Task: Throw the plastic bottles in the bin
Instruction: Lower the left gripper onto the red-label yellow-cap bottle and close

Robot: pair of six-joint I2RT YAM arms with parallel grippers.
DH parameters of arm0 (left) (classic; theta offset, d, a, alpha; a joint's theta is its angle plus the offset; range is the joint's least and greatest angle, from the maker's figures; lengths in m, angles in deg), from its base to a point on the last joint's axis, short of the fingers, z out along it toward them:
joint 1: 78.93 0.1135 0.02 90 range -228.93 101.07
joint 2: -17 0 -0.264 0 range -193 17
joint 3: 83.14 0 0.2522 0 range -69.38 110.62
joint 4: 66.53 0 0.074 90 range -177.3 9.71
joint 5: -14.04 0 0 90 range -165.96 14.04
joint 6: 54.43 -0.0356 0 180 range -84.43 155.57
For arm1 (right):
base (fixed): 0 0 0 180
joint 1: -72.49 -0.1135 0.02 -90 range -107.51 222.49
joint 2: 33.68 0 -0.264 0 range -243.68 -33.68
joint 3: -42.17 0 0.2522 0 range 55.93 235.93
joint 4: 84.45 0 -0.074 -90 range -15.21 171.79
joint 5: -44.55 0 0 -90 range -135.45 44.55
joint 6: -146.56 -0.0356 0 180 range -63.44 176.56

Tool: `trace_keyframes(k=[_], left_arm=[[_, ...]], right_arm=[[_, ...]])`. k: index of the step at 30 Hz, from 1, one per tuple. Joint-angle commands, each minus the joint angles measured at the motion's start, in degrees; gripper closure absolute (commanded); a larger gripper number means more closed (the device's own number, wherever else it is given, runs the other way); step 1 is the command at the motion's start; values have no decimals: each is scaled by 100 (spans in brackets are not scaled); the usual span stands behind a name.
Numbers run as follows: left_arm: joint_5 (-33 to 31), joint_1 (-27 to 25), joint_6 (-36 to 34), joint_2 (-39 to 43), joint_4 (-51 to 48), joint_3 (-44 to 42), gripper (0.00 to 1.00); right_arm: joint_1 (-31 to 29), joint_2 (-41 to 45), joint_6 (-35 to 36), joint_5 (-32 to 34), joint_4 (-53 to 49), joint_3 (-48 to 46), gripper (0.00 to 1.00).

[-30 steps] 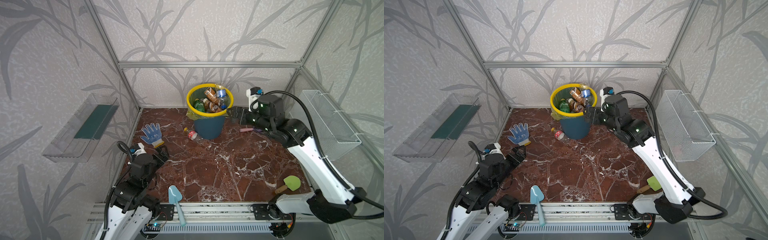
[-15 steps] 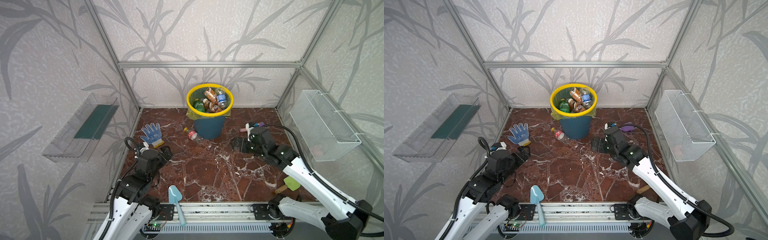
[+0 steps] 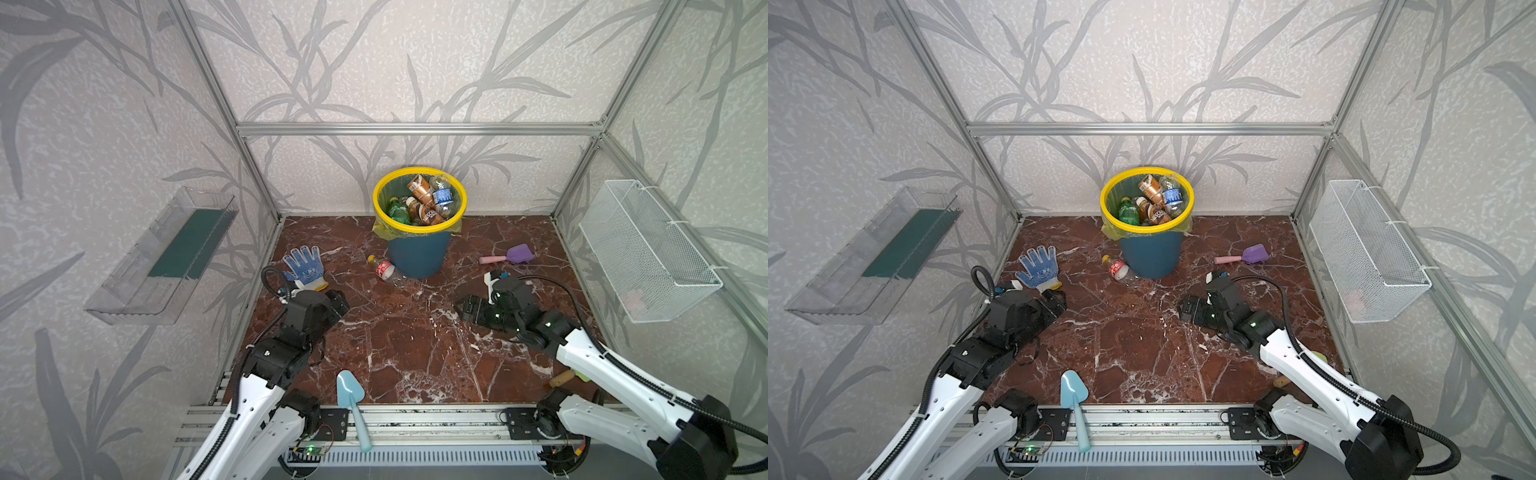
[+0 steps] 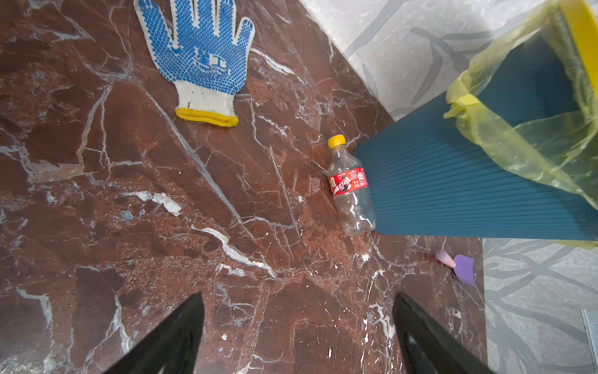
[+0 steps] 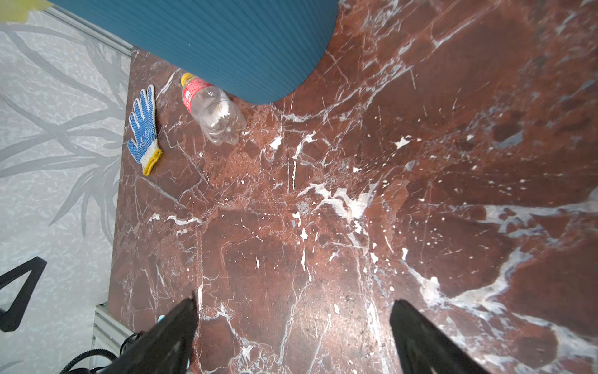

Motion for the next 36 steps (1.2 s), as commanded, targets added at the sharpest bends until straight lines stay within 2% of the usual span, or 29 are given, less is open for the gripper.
trace_keyframes(k=[1,12,17,27,36], left_arm=[[164,34,230,-237,268,-53,10],[927,23,559,-1734,1283,94,10],[1074,10,892,-2575,2094,179,10],[1239,-18,1429,-4011,2920,771,8],[1358,-28,1429,-4927,3338,1186,7]], right_arm=[[-98,47,-306,-142,403,-227,9],[-251,-13,-529,-192,589,-538,11],[-262,121,-525,-132,468,-564,12],[-260,472,-452,6,8,-483,12],[-257,934,-408,236,-566,-420,12]])
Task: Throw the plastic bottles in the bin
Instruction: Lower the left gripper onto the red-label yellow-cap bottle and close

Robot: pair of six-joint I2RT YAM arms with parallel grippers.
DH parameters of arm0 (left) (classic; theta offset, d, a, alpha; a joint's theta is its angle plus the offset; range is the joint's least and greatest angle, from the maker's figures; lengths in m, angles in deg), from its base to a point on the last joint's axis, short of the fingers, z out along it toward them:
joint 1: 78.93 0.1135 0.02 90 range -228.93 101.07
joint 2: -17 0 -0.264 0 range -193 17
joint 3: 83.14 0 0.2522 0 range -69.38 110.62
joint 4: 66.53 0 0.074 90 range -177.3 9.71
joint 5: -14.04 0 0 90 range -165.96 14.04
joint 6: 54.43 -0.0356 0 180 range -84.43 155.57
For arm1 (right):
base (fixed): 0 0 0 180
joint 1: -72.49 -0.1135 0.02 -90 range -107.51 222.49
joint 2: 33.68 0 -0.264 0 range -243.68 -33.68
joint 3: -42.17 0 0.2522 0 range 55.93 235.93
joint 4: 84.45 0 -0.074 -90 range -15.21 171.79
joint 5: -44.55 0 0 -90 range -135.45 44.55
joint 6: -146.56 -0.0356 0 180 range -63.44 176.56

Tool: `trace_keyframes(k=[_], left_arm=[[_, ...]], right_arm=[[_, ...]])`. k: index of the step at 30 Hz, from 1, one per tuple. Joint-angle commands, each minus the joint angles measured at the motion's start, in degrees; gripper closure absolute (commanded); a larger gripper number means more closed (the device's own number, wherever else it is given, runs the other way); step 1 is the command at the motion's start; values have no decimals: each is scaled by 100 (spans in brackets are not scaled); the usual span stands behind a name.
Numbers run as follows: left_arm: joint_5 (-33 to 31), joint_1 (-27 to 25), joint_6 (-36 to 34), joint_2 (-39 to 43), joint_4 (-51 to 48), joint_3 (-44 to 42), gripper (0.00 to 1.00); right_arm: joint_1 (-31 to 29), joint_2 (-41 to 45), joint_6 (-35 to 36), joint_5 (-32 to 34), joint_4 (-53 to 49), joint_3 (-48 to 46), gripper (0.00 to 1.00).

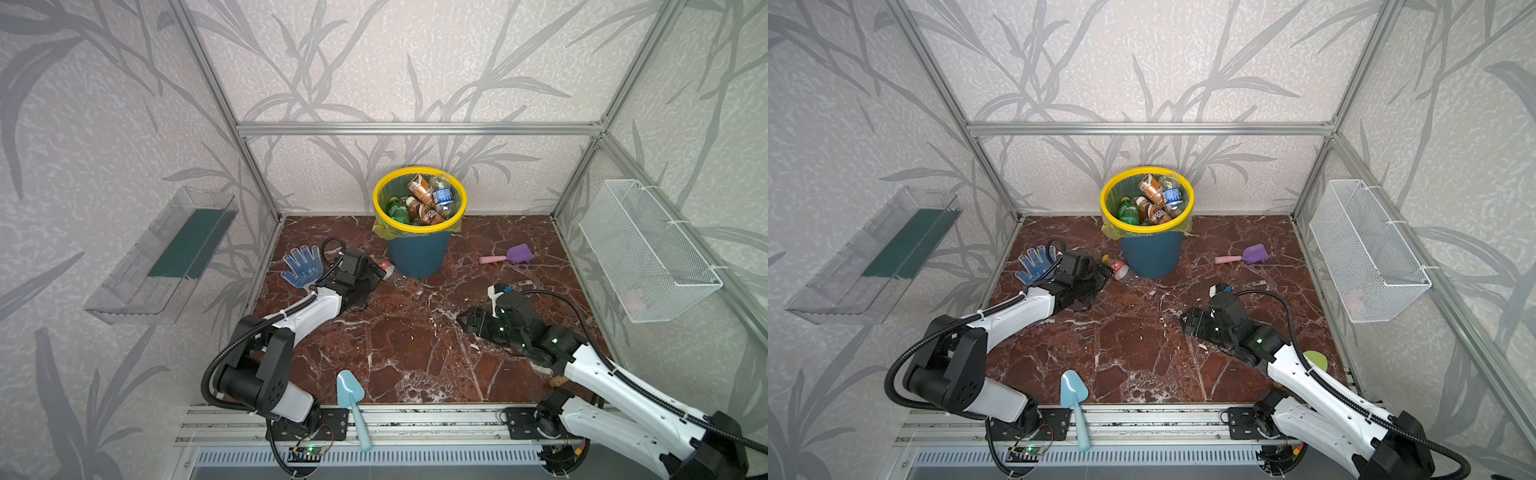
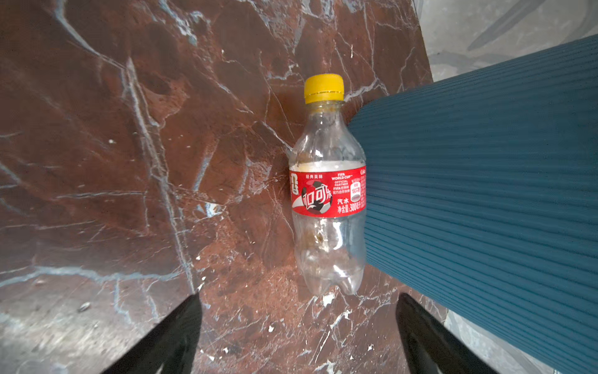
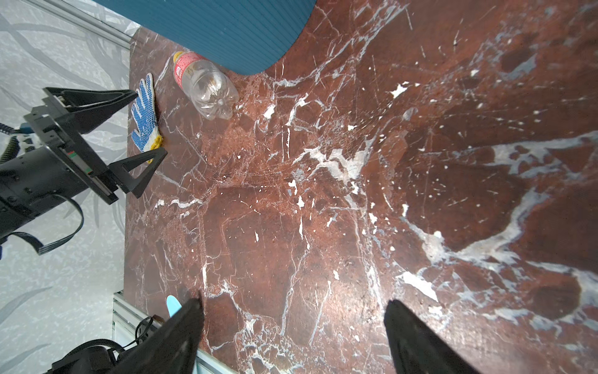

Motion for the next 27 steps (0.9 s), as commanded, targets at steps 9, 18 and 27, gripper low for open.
trace_keyframes(k=[9,18,27], left_arm=[[222,-12,192,-840,432,564,6],[552,6,253,-1480,704,892,6],[559,-1,93,-1937,234,1206,11]], right_arm=[[-29,411,50,300,-560,62,12],[-26,448,87,372,-604,36,12],[-17,397,119,443,-497,-44,12]])
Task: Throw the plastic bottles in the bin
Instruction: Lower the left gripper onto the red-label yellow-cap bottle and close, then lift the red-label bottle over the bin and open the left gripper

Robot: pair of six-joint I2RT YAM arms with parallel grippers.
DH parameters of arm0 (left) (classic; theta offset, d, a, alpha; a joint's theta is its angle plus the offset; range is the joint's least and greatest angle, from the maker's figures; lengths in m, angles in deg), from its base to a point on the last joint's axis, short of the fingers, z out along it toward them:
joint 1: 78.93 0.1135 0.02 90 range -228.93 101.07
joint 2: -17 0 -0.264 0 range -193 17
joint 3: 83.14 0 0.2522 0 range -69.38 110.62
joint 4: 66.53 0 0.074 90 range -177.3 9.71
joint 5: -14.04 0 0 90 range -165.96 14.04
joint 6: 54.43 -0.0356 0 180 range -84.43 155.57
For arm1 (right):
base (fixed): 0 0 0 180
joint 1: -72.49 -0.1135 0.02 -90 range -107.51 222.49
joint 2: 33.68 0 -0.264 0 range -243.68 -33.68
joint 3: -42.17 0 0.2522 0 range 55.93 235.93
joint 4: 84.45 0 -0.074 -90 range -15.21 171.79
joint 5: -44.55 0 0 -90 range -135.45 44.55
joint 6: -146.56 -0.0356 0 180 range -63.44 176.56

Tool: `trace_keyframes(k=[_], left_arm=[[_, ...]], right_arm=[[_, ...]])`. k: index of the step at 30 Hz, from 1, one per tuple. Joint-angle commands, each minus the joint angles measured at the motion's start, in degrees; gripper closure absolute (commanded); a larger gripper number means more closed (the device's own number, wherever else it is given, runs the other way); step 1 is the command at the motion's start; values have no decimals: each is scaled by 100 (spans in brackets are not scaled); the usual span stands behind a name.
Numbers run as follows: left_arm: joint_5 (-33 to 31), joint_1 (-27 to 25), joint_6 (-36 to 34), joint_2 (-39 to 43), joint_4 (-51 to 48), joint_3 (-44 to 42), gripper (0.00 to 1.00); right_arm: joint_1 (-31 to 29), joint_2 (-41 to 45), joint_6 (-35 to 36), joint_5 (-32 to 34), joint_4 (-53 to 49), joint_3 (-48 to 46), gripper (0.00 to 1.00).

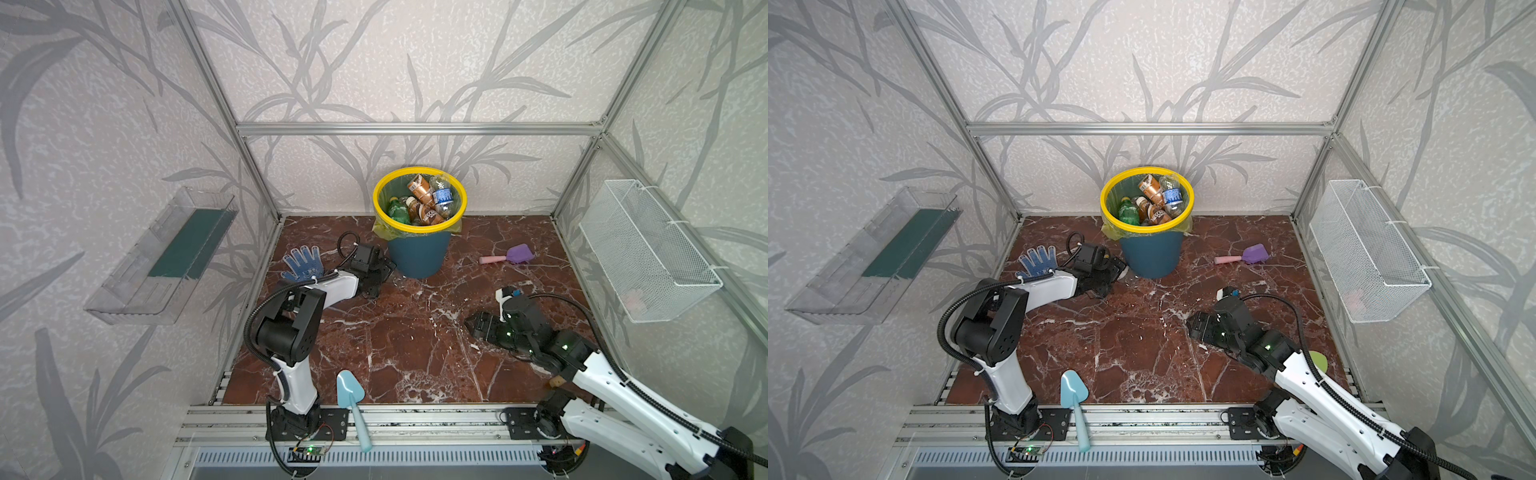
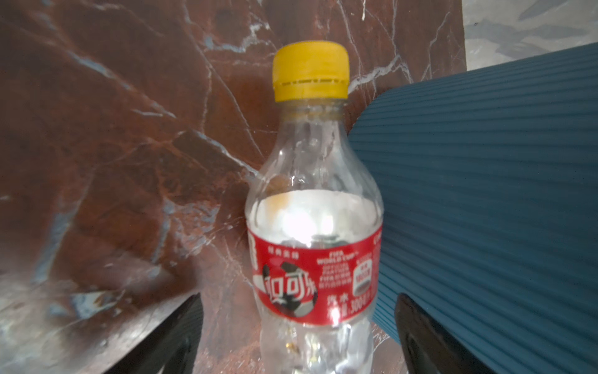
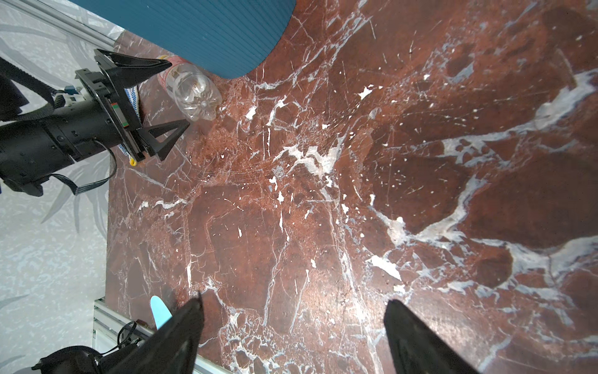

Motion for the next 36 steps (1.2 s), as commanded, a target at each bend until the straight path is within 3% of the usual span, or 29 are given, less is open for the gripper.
trace_keyframes(k=[1,12,19,28,36], left_arm=[[71,-4,21,-199,-216,113,12],[282,3,-242,-456,-304,247,31],[328,124,-706,97,-365,-470,46],[254,241,-1766,1756,-823,-1819,49],[-12,232,-2804,4183,-1733,-2739,46]], right_arm=[[-17,2,64,88,41,-48,12],[-4,-36,105,84,90,-70,13],[23,-41,90,69,188,-142,14],[33,-387,79,-71,549,-154,15],[44,-752,132,-144,784,-43,16]])
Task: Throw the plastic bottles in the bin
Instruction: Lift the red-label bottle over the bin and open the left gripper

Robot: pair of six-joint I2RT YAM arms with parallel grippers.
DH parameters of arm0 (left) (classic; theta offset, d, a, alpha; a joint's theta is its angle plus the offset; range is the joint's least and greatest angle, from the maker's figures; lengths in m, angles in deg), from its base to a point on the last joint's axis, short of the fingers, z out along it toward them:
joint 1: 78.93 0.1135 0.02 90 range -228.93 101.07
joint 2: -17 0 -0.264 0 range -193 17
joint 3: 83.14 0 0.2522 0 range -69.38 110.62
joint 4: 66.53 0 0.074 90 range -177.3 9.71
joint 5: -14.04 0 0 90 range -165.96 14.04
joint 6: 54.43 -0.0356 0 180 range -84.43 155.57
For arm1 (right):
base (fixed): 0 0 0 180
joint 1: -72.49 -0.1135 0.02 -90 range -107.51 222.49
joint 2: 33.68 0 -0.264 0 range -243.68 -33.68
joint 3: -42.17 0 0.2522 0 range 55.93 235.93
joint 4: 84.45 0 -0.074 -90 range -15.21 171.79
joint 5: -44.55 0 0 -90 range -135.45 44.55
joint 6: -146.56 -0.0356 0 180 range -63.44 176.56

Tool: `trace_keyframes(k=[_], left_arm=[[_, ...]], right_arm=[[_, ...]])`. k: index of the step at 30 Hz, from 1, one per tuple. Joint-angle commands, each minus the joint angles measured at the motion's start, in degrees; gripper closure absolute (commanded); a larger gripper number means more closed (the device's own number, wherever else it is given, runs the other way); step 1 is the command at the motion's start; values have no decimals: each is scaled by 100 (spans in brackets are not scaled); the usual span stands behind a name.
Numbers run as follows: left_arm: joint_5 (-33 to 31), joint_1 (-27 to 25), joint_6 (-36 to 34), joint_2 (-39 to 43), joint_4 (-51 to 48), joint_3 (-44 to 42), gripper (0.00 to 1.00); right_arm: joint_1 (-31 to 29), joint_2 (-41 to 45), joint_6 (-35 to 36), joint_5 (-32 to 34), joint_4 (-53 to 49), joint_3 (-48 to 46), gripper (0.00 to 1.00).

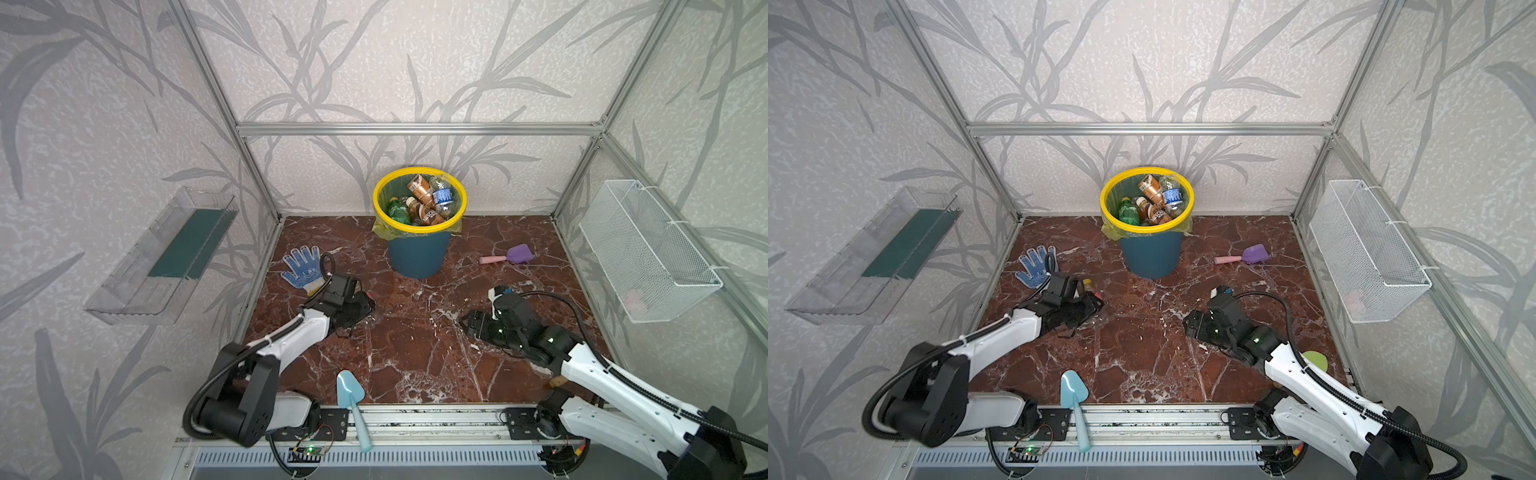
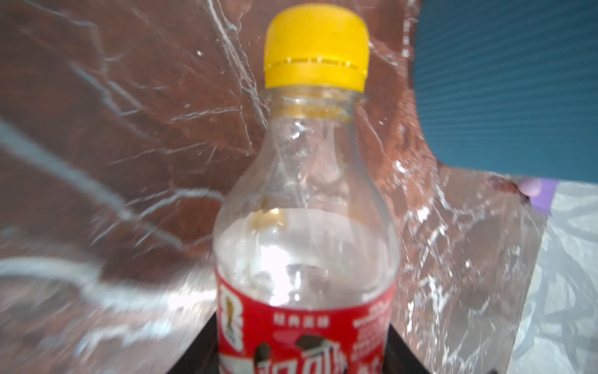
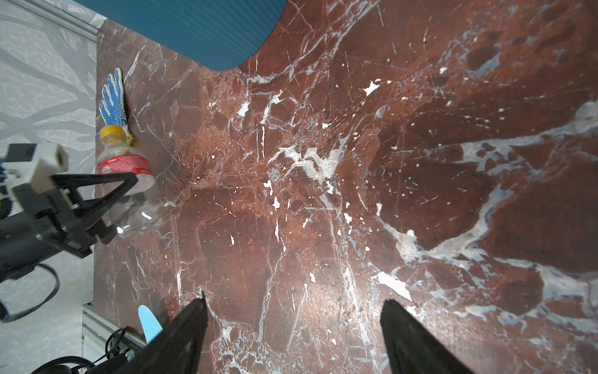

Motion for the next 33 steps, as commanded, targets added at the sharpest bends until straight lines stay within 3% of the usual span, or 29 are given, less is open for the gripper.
trace_keyframes(k=[1,8,12,14,16,21,23,25,28,33], left_arm=[[-196,-2,-678,1120,-608,-286,46],[51,-46,-1055,3519,-818,-921,43],[-122,-55,-1155,4046,-188,-846,37],[-55,-54,-1320,3553,207,-287,33],[272,-55,-1534,2641,341,815,33],[973,-100,-1798,99,-76,4952,30],[872,-140,-1885,-821,-857,6802,19],[613,-143,-1940,-1386,-1540,7937,9],[404,-134,-1918,-1510,-1753,8296,2],[-70,-134,-1882,-568,-1076,6835,1]], right_arm=[[17,-118,95,-56,193,95,15],[17,-475,80,-199,421,149,16],[16,-579,80,-249,451,216,16],[16,-571,105,-240,414,292,16],[18,-543,151,-201,325,377,16],[18,-377,229,-84,56,537,16],[16,-238,216,-10,-53,533,16],[17,-64,156,84,-118,478,16],[29,164,73,199,-194,350,16],[34,216,123,222,-343,329,16]])
